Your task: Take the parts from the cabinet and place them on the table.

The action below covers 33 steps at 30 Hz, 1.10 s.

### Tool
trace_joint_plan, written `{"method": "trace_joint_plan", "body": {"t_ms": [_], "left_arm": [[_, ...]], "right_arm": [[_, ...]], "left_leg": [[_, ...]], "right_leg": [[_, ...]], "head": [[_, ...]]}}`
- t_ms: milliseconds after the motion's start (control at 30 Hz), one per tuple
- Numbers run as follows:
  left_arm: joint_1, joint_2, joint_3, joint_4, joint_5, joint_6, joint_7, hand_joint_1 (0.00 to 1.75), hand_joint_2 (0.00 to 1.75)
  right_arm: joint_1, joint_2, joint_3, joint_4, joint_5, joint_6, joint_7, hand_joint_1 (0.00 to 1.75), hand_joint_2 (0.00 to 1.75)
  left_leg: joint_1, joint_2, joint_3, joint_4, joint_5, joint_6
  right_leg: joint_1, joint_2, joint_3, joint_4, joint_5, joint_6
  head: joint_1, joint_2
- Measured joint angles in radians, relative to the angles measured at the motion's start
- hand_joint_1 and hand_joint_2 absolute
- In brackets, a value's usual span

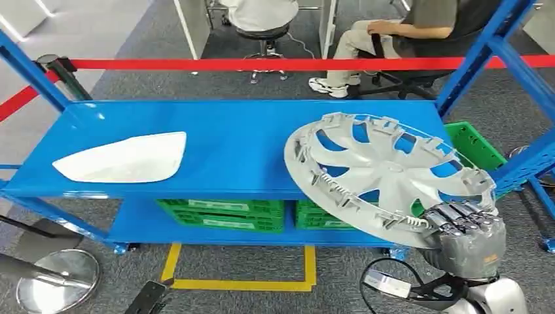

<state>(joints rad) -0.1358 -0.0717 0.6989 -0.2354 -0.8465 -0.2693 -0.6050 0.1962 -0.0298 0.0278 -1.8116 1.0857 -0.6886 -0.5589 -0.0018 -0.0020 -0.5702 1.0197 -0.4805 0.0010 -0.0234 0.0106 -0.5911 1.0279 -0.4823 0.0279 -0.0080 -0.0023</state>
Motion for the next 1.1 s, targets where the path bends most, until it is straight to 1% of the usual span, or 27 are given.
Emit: {"method": "trace_joint_plan", "body": {"t_ms": [33,67,100,133,167,200,233,267,300,333,367,400,433,467,500,533,733,800,900,1033,1067,1100], "left_arm": [[0.003,0.000,0.000,0.000,0.004,0.000,0.000,0.00,0.00],[0.003,-0.001,0.000,0.000,0.010,-0.003,0.000,0.00,0.00],[0.002,-0.002,0.000,0.000,0.017,-0.009,-0.001,0.00,0.00],[0.001,-0.002,0.002,0.000,0.024,-0.013,-0.002,0.00,0.00],[0.002,-0.001,0.003,0.000,0.029,-0.014,-0.002,0.00,0.00],[0.003,-0.001,0.003,0.000,0.030,-0.016,-0.002,0.00,0.00],[0.004,-0.001,0.004,0.000,0.030,-0.018,-0.002,0.00,0.00],[0.005,-0.002,0.004,0.001,0.030,-0.019,-0.002,0.00,0.00],[0.005,-0.003,0.005,0.001,0.035,-0.019,-0.001,0.00,0.00],[0.005,-0.004,0.006,0.001,0.045,-0.023,0.002,0.00,0.00],[0.005,-0.005,0.012,0.001,0.061,-0.037,0.006,0.00,0.00],[0.005,-0.005,0.015,0.001,0.067,-0.045,0.011,0.00,0.00],[0.004,-0.004,0.016,0.001,0.069,-0.047,0.011,0.00,0.00],[0.005,-0.004,0.016,0.001,0.069,-0.047,0.010,0.00,0.00],[0.006,-0.003,0.017,0.001,0.069,-0.047,0.010,0.00,0.00],[0.005,-0.003,0.018,0.001,0.071,-0.048,0.010,0.00,0.00],[0.003,-0.001,0.018,0.001,0.072,-0.053,0.010,0.00,0.00],[0.003,-0.001,0.018,0.001,0.072,-0.056,0.010,0.00,0.00],[0.003,0.000,0.018,0.001,0.075,-0.057,0.010,0.00,0.00],[0.003,0.000,0.018,0.001,0.078,-0.058,0.010,0.00,0.00],[0.002,0.000,0.018,0.001,0.080,-0.060,0.010,0.00,0.00],[0.002,0.002,0.018,0.001,0.082,-0.060,0.010,0.00,0.00]], "right_arm": [[0.000,0.000,0.000,0.000,0.000,0.000,0.000,1.64,1.75],[0.001,0.000,0.000,0.000,0.000,0.000,0.000,1.64,1.75],[0.002,-0.002,0.000,0.000,0.000,0.000,0.000,1.64,1.75],[0.000,-0.003,0.000,0.000,0.000,0.000,0.001,1.64,1.75],[0.001,-0.003,0.001,0.000,0.000,0.000,0.001,1.64,1.75],[0.003,-0.003,0.001,0.000,0.000,0.000,0.001,1.64,1.75],[0.004,-0.003,0.001,0.000,0.000,0.000,0.001,1.64,1.75],[0.006,-0.003,0.001,0.000,0.000,0.000,0.002,1.64,1.75],[0.008,-0.004,0.001,0.000,0.000,0.000,0.001,1.64,1.75],[0.008,-0.004,0.001,0.000,0.000,0.000,0.002,1.64,1.75],[0.008,-0.004,0.001,0.000,0.000,0.000,0.002,1.64,1.75],[0.007,-0.004,0.001,0.000,0.000,0.000,0.002,1.64,1.75],[0.006,-0.004,0.001,0.000,0.000,0.000,0.002,1.64,1.75],[0.007,-0.004,0.001,0.000,-0.001,0.000,0.002,1.64,1.75],[0.009,-0.004,0.002,0.000,-0.002,0.000,0.001,1.64,1.75],[0.010,-0.004,0.002,0.000,-0.003,0.000,0.000,1.64,1.75],[0.009,-0.005,0.001,0.000,-0.007,0.000,-0.002,1.64,1.75],[0.010,-0.005,0.001,0.000,-0.008,0.000,-0.005,1.64,1.75],[0.009,-0.005,0.001,0.000,-0.010,0.000,-0.007,1.64,1.75],[0.009,-0.005,0.001,0.000,-0.010,0.000,-0.007,1.64,1.75],[0.009,-0.005,0.001,0.000,-0.010,0.000,-0.007,1.64,1.75],[0.008,-0.005,0.001,0.000,-0.011,0.000,-0.007,1.64,1.75]], "left_leg": [[-0.001,0.000,-0.001,-0.003,0.003,0.005],[0.007,0.001,0.004,-0.019,0.013,0.017],[0.005,0.003,0.004,-0.021,0.015,0.022],[0.005,0.003,0.002,-0.021,0.017,0.027],[0.002,0.004,0.001,-0.021,0.017,0.028],[-0.002,0.004,0.000,-0.020,0.018,0.032],[-0.005,0.004,-0.001,-0.020,0.018,0.033],[-0.009,0.004,0.000,-0.020,0.018,0.033],[-0.010,0.004,0.000,-0.020,0.018,0.033],[-0.012,0.003,0.002,-0.019,0.018,0.033],[-0.013,0.002,0.003,-0.018,0.017,0.033],[-0.013,0.002,0.003,-0.016,0.016,0.030],[-0.022,0.002,-0.004,-0.010,0.014,0.027],[-0.021,0.002,-0.007,-0.008,0.015,0.026],[-0.021,0.002,-0.008,-0.007,0.016,0.036],[-0.021,0.002,-0.008,-0.008,0.016,0.036],[-0.020,0.002,-0.005,-0.016,0.022,0.027],[-0.019,0.002,-0.005,-0.017,0.023,0.025],[-0.018,0.002,-0.006,-0.018,0.024,0.020],[-0.019,0.002,-0.006,-0.018,0.025,0.020],[-0.022,0.002,-0.009,-0.011,0.021,0.024],[-0.024,0.002,-0.010,-0.010,0.021,0.033]], "right_leg": [[-0.001,0.000,0.002,-0.006,0.004,0.008],[-0.002,-0.001,-0.003,-0.003,-0.003,0.014],[-0.001,-0.003,-0.016,0.018,-0.023,0.014],[0.000,-0.003,-0.042,0.079,-0.058,0.014],[0.000,-0.004,-0.078,0.158,-0.095,0.015],[0.000,-0.004,-0.115,0.239,-0.129,0.017],[0.001,-0.004,-0.143,0.300,-0.146,0.017],[0.003,-0.004,-0.147,0.308,-0.135,0.015],[0.004,-0.005,-0.127,0.268,-0.106,0.012],[0.005,-0.005,-0.086,0.187,-0.061,0.007],[0.007,-0.005,-0.033,0.085,-0.017,0.002],[0.011,-0.011,0.003,0.007,-0.008,-0.005],[0.014,-0.012,0.022,-0.010,-0.014,-0.008],[0.012,-0.010,0.018,-0.011,-0.008,-0.009],[0.012,-0.009,0.017,-0.012,-0.006,-0.005],[0.014,-0.009,0.017,-0.012,-0.006,-0.006],[0.015,-0.009,0.016,-0.012,-0.006,-0.009],[0.016,-0.009,0.015,-0.011,-0.006,-0.012],[0.016,-0.009,0.015,-0.011,-0.006,-0.013],[0.015,-0.009,0.016,-0.011,-0.006,-0.013],[0.010,-0.009,0.017,-0.016,-0.002,-0.009],[0.009,-0.011,0.016,-0.016,0.000,-0.005]], "head": [[0.000,0.000],[0.000,0.000],[0.003,0.000],[0.007,0.000],[0.010,0.000],[0.010,0.000],[0.011,0.000],[0.011,0.000],[0.011,0.000],[0.011,0.000],[0.011,0.000],[0.011,0.000],[0.012,0.000],[0.009,0.000],[0.010,0.000],[0.010,0.000],[0.010,0.000],[0.010,0.000],[0.010,0.000],[0.010,0.000],[0.011,0.000],[0.009,0.000]]}}
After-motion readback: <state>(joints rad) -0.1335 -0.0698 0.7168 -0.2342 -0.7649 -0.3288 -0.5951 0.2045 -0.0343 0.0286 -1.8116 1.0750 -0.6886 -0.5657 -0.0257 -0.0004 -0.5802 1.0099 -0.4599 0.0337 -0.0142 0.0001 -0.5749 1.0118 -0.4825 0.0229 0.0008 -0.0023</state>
